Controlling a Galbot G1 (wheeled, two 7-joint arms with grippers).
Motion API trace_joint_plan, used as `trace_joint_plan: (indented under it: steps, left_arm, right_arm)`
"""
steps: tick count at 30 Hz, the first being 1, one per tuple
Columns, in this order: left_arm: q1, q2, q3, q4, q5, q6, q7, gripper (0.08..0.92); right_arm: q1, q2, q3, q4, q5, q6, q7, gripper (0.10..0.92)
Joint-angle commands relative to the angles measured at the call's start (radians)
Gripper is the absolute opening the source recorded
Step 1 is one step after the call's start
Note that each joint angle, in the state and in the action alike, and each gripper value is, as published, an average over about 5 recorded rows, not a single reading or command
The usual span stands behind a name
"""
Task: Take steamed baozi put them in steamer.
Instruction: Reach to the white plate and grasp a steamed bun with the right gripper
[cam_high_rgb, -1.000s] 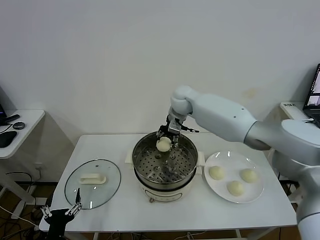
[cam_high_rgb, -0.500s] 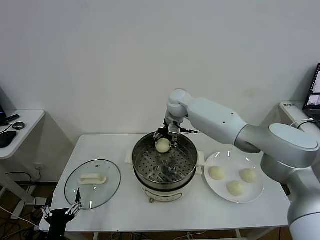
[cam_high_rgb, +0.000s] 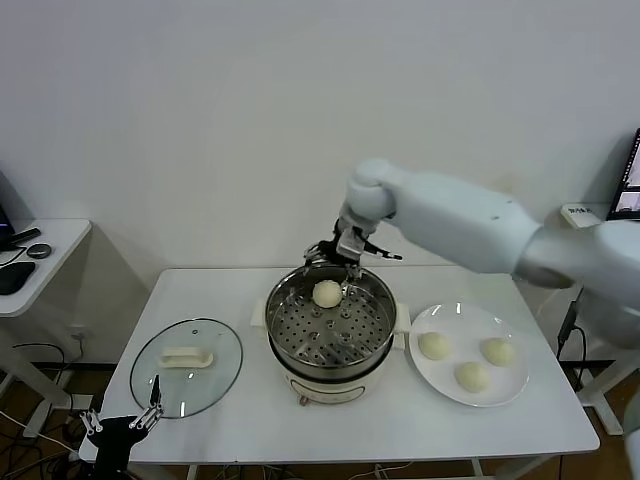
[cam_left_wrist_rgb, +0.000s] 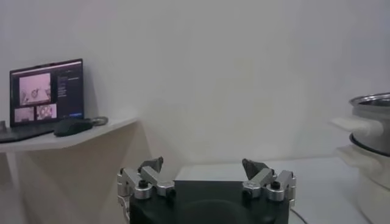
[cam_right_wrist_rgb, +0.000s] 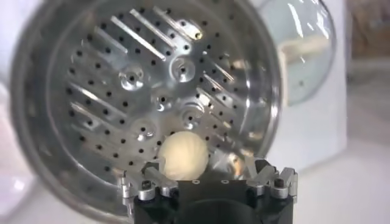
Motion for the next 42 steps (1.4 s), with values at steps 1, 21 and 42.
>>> trace_joint_plan:
  steps: [1, 21, 42]
  left_arm:
    - [0.002, 0.010, 0.001, -0.014, -0.001, 0.021, -0.001, 0.823]
    - [-0.003, 0.011, 0.013, -0.006, 0.011, 0.004, 0.003, 0.823]
    - [0.004, -0.005, -0.027, 0.001, 0.019, 0.005, 0.001, 0.823]
  right_arm:
    - [0.117, -0.275, -0.064, 0.278, 0.164, -0.455, -0.078, 0.823]
    - [-0.494, -0.535, 0.331, 0.114, -0.103, -0.385, -0.009, 0.823]
    - [-0.664, -0.164, 0.460, -0.203, -0.275, -0.288, 0.033, 0.822]
